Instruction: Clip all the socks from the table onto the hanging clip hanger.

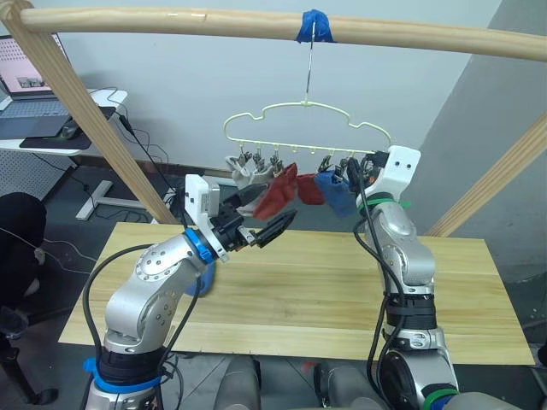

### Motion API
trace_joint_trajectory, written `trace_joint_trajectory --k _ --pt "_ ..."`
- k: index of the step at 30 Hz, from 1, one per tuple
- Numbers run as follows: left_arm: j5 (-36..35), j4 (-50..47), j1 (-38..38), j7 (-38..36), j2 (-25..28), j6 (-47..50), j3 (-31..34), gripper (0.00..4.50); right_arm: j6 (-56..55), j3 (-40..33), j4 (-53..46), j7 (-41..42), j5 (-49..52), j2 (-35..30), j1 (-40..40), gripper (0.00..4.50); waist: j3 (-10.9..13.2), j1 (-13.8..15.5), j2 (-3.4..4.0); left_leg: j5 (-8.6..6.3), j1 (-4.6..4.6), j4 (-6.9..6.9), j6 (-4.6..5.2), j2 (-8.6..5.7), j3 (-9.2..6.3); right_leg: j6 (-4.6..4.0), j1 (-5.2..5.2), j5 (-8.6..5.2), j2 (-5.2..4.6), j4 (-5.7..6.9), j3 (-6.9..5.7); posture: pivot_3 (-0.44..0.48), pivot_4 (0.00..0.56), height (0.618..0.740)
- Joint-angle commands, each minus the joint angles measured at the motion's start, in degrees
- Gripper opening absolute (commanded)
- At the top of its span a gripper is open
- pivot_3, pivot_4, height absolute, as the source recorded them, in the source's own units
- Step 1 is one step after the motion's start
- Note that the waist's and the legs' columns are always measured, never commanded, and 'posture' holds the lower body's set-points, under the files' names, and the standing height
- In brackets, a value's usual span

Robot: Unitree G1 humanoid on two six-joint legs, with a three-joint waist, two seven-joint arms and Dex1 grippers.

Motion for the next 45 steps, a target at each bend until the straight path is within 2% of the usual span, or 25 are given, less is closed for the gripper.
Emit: trace_joint_trajectory --k 1,12,15,19,22,30,34,38,45 --pt "0.0 -1.8 0.0 0.2 -0.1 -1.1 -0.5 4.5 2.4 -0.9 -3.8 -2.1 1.1 0.9 -1.2 2.84 0.0 0.0 0.0 0.0 0.0 0.0 0.0 0.0 0.0 0.0 0.0 0.0 0.0 0.0 0.0 0.095 0.165 0.74" --pt "0.5 -2.1 0.3 0.8 -0.3 -1.7 -0.9 4.5 8.1 -0.7 -8.9 -4.8 0.3 2.6 -1.1 2.84 0.0 0.0 0.0 0.0 0.0 -0.02 0.0 -0.01 0.0 0.0 -0.01 0.0 -0.01 0.0 0.0 0.104 0.155 0.74" --pt "0.5 -2.4 0.6 0.9 -0.2 -1.7 -0.9 4.5 8.1 -0.6 -9.3 -4.7 0.0 2.4 -1.2 2.18 0.0 0.0 0.01 0.0 0.0 -0.02 0.0 -0.01 0.0 0.0 -0.02 0.0 -0.01 0.0 0.0 0.103 0.156 0.74" --pt "0.6 -2.5 0.6 1.2 -0.2 -1.8 -1.3 4.5 8.5 -0.1 -10.0 -4.7 -0.2 2.7 -1.0 0.84 0.0 0.0 0.0 0.0 -0.01 -0.02 0.0 -0.01 0.0 0.0 -0.02 0.0 -0.01 -0.01 0.0 0.1 0.158 0.74" --pt "0.5 -2.5 0.6 1.3 -0.2 -1.8 -1.4 4.5 8.7 0.3 -10.3 -4.6 -0.5 2.6 -0.9 0.14 0.0 0.0 0.01 0.0 -0.01 -0.02 0.0 -0.01 0.0 0.0 -0.02 0.0 -0.01 -0.01 0.0 0.099 0.162 0.74" --pt "0.8 -2.4 1.4 1.5 -0.3 -2.0 -2.1 4.5 9.8 0.8 -10.8 -3.1 -0.3 1.1 -0.5 0.13 0.0 0.0 0.0 0.0 -0.01 -0.02 0.0 -0.01 0.0 0.0 -0.02 0.0 -0.01 -0.01 0.0 0.095 0.169 0.74" --pt "3.5 1.2 3.7 0.6 1.5 -3.1 -1.5 4.5 12.6 -0.8 -11.0 2.1 2.3 -3.5 -0.5 0.13 0.0 0.0 0.01 0.0 0.0 -0.02 0.0 -0.01 0.02 0.0 -0.02 0.0 -0.02 -0.02 0.02 0.086 0.173 0.74" --pt "8.5 8.2 7.9 -1.6 5.4 -6.9 -1.4 4.5 16.7 -4.0 -11.2 7.8 6.6 -9.9 -0.8 0.13 0.0 -0.1 0.05 -0.01 0.0 -0.05 0.01 -0.01 0.03 -0.02 -0.06 -0.02 -0.01 -0.02 0.03 0.064 0.18 0.74" --pt "18.7 29.0 7.5 2.7 8.4 -16.8 2.0 4.5 25.8 -5.3 -11.9 14.9 14.5 -15.5 -2.8 0.13 0.0 -0.3 0.07 -0.01 0.0 -0.07 0.02 0.02 0.05 -0.03 -0.1 -0.04 -0.01 -0.03 0.04 0.036 0.183 0.74"
